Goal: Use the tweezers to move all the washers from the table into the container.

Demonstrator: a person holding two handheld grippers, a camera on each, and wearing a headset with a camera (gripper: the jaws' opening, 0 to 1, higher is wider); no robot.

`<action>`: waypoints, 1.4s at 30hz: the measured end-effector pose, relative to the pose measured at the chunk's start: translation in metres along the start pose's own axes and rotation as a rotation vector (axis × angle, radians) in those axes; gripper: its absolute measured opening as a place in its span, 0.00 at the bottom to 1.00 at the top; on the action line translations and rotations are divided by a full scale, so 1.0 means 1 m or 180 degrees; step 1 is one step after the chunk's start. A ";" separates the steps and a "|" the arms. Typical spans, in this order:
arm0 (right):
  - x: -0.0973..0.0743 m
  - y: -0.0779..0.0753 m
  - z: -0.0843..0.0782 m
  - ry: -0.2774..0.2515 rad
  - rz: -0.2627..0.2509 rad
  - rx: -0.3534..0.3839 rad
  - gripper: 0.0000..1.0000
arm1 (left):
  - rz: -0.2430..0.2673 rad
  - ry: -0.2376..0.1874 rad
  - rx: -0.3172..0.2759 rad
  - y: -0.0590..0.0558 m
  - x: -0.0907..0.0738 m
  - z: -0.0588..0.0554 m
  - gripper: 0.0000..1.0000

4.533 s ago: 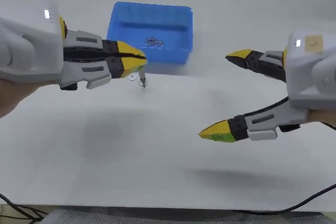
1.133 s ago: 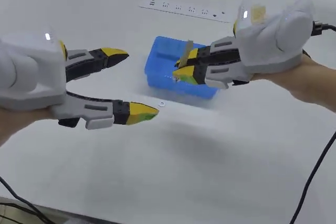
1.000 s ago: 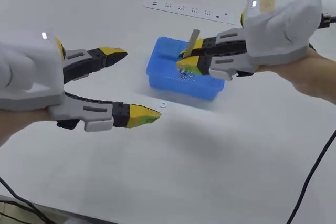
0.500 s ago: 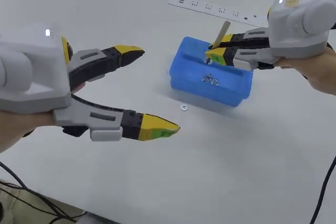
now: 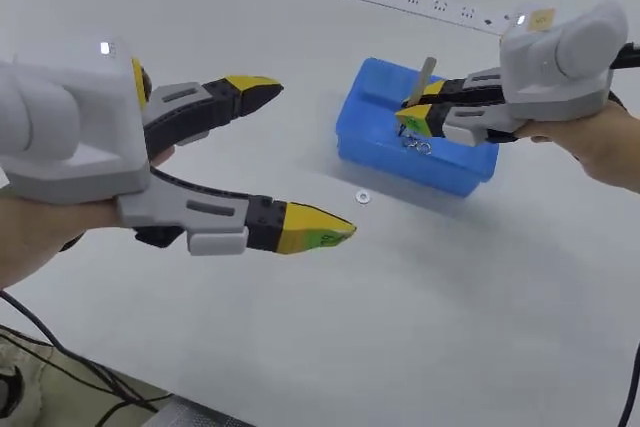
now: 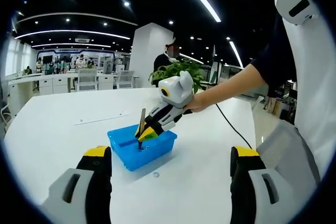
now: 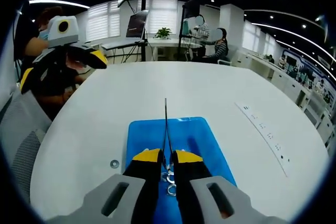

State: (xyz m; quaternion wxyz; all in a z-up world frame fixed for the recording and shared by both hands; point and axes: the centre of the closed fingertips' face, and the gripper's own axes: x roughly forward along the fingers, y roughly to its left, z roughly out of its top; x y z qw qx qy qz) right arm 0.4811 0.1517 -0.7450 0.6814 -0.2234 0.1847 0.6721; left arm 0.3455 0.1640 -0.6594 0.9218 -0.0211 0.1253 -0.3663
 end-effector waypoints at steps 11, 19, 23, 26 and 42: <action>-0.004 -0.004 0.009 -0.0069 -0.0024 0.0019 0.09 | 0.0045 0.0005 -0.0025 0.000 0.000 0.000 0.99; -0.009 -0.001 0.017 -0.0064 -0.0054 -0.0055 0.08 | 0.0080 0.0018 -0.0010 0.006 -0.002 -0.001 0.98; -0.011 0.002 0.021 -0.0041 -0.0060 -0.0072 0.08 | 0.0153 -0.0135 -0.0219 0.014 -0.001 0.002 0.94; -0.014 0.007 0.028 -0.0041 -0.0023 -0.0115 0.08 | 0.0164 -0.0159 -0.0215 0.020 0.004 0.006 0.89; -0.026 0.021 0.031 0.0015 -0.0003 -0.0223 0.08 | -0.0267 -0.0201 0.0071 0.028 0.068 0.039 0.60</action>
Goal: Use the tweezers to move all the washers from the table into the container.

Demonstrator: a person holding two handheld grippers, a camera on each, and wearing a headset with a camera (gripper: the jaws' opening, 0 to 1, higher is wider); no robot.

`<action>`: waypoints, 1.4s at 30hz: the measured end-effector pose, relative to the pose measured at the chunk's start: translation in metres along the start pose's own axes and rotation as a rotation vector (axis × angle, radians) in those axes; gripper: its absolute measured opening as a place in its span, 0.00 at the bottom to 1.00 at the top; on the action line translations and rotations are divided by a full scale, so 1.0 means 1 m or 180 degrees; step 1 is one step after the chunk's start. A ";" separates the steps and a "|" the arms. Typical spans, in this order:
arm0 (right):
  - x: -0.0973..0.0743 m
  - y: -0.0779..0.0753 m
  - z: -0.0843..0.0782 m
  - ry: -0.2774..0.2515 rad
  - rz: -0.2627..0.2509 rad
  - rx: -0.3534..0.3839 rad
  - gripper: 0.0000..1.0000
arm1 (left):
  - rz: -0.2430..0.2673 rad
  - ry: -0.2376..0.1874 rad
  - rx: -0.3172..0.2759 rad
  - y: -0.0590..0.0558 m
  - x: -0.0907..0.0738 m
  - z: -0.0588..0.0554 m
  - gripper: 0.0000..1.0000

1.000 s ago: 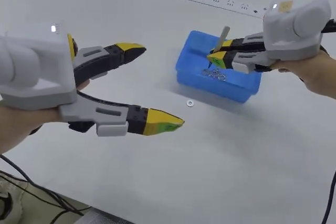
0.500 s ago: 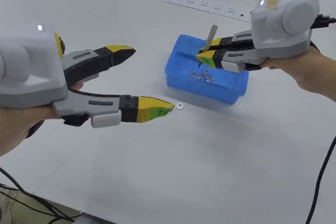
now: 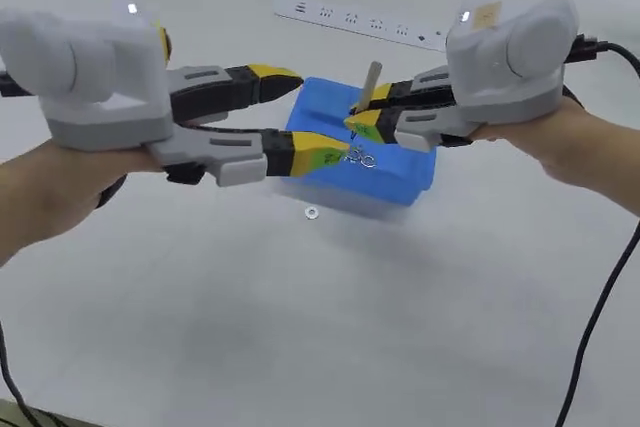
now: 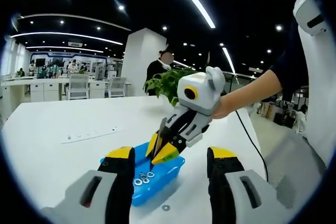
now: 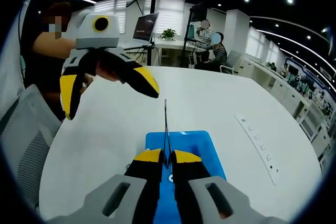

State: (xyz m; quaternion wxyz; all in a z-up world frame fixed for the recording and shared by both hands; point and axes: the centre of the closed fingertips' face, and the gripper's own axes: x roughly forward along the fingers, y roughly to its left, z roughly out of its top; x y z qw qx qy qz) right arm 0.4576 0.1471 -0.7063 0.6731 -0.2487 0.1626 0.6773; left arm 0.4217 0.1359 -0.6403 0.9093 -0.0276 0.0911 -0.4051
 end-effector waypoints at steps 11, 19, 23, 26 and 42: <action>0.004 0.010 0.010 0.0001 0.0055 -0.0062 0.08 | -0.0148 0.0141 0.0219 0.005 0.029 0.009 0.35; 0.005 0.014 0.012 0.0006 0.0078 -0.0082 0.08 | -0.0259 0.0166 0.0283 -0.004 0.030 0.016 0.25; 0.005 0.015 0.013 0.0004 0.0079 -0.0094 0.08 | -0.0279 0.0179 0.0310 -0.008 0.029 0.020 0.17; 0.003 0.017 0.012 0.0019 0.0085 -0.0106 0.08 | -0.0299 0.0194 0.0282 -0.011 0.029 0.022 0.14; 0.000 0.020 0.014 0.0044 0.0100 -0.0244 0.10 | -0.0316 0.0338 0.0847 -0.013 0.023 0.023 0.04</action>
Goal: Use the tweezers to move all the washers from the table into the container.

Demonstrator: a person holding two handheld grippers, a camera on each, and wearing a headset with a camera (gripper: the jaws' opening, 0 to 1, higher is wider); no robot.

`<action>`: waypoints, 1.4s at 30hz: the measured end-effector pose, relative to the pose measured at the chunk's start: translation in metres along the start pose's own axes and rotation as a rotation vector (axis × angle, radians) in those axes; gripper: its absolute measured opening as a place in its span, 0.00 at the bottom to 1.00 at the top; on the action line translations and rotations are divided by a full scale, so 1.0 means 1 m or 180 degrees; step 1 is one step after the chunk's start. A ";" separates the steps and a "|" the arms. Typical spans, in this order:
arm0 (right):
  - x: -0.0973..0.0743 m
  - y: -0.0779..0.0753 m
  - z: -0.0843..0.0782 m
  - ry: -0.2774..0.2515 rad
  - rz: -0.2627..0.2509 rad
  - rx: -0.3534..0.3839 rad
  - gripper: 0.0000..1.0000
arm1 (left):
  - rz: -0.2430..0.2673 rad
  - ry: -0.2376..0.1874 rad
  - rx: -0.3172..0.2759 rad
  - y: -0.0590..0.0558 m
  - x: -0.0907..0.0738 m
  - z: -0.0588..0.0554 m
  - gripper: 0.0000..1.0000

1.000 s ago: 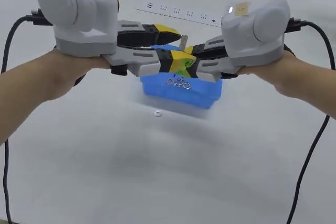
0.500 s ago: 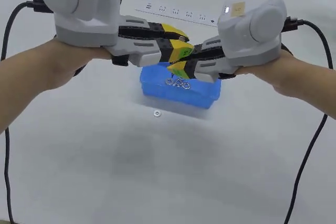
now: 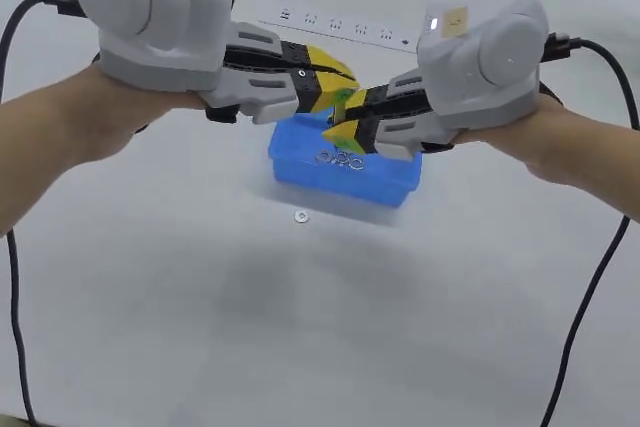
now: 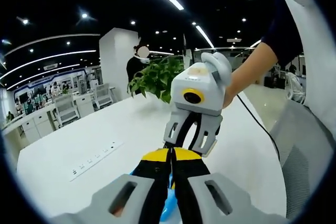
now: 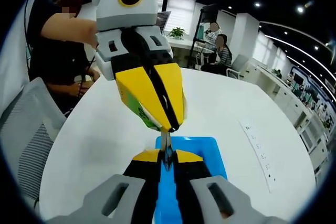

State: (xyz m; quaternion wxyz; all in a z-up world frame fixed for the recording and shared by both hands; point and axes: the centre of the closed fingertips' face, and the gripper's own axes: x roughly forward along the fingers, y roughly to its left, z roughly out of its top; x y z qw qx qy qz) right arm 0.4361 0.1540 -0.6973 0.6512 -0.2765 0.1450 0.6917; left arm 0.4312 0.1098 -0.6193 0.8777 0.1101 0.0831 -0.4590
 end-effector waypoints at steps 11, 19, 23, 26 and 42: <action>-0.004 -0.005 0.006 -0.0025 -0.0081 0.0077 0.14 | -0.0033 0.0041 0.0191 0.006 0.004 0.004 0.04; -0.013 -0.012 0.005 -0.0080 -0.0195 0.0242 0.28 | -0.0028 0.0077 0.0352 0.008 0.006 0.009 0.04; -0.021 -0.012 0.003 -0.0067 -0.0242 0.0288 0.32 | 0.0003 0.0084 0.0421 0.009 0.001 0.013 0.04; -0.034 -0.011 0.001 -0.0091 -0.0324 0.0331 0.34 | 0.0015 0.0084 0.0419 0.009 -0.007 0.012 0.04; -0.074 0.038 -0.031 -0.0225 -0.0475 0.0809 0.66 | 0.0096 0.0122 0.0432 -0.007 -0.038 -0.018 0.04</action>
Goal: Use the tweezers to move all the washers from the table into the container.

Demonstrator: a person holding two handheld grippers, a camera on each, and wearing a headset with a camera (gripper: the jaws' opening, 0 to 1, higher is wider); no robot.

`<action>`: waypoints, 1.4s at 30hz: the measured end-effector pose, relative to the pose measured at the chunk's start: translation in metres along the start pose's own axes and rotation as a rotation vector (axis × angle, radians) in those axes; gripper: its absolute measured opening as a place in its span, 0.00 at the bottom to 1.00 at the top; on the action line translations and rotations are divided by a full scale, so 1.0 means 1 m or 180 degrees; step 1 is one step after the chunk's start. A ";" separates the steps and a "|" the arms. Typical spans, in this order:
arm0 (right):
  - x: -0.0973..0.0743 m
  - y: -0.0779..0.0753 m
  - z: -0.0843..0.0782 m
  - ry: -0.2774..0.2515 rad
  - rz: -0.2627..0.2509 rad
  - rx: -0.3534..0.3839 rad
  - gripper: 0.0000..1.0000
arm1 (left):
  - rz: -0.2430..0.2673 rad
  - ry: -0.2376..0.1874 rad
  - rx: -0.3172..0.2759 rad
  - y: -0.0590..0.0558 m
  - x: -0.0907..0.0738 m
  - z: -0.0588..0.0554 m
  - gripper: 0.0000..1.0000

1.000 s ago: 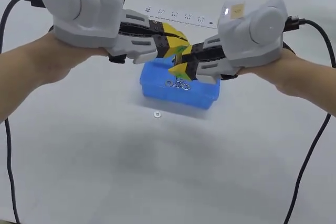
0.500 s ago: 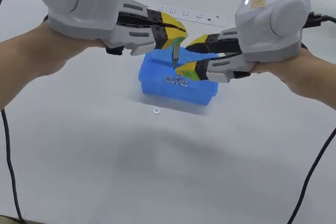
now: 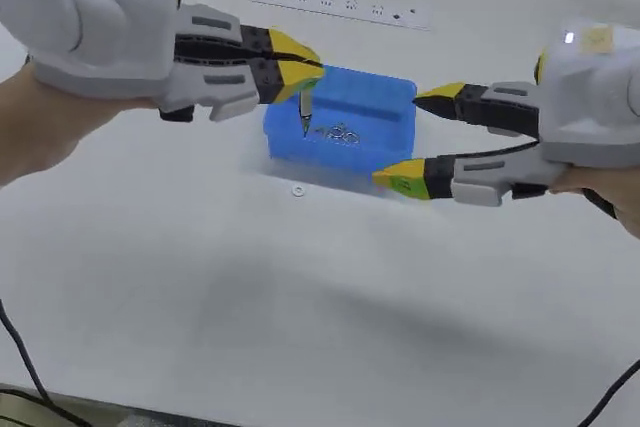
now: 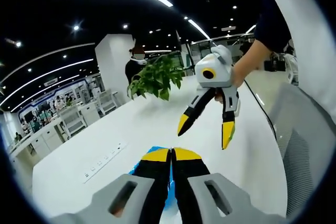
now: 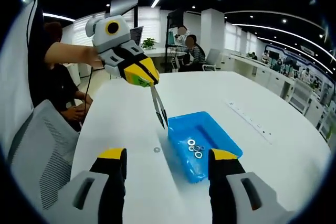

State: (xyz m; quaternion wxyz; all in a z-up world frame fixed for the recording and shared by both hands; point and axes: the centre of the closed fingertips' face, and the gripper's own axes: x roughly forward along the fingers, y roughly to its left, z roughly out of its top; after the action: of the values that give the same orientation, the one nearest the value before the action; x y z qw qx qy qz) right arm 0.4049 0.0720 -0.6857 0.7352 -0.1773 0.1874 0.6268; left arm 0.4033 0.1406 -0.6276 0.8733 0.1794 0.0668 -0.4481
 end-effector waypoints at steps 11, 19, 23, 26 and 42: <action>-0.005 0.017 -0.019 -0.0068 -0.0051 0.0438 0.87 | -0.0038 0.0083 -0.0312 -0.017 0.000 -0.040 0.04; -0.003 0.017 -0.046 0.0214 -0.0142 0.0351 1.00 | -0.0061 0.0090 -0.0328 -0.014 0.006 -0.050 0.04; -0.003 0.017 -0.041 0.0151 -0.0154 0.0338 1.00 | -0.0096 0.0076 -0.0347 -0.016 0.011 -0.052 0.04; 0.000 0.021 -0.041 0.0143 -0.0119 0.0344 1.00 | -0.0130 0.0095 -0.0361 -0.020 0.014 -0.056 0.04; 0.000 0.035 -0.048 0.0139 -0.0007 0.0422 1.00 | -0.0189 0.0070 -0.0357 -0.029 0.013 -0.052 0.04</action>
State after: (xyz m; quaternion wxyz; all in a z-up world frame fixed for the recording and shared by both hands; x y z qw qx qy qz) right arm 0.3673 0.0534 -0.7279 0.7417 -0.1421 0.2443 0.6082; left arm 0.3904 0.1348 -0.6869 0.8674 0.1331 0.1068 -0.4674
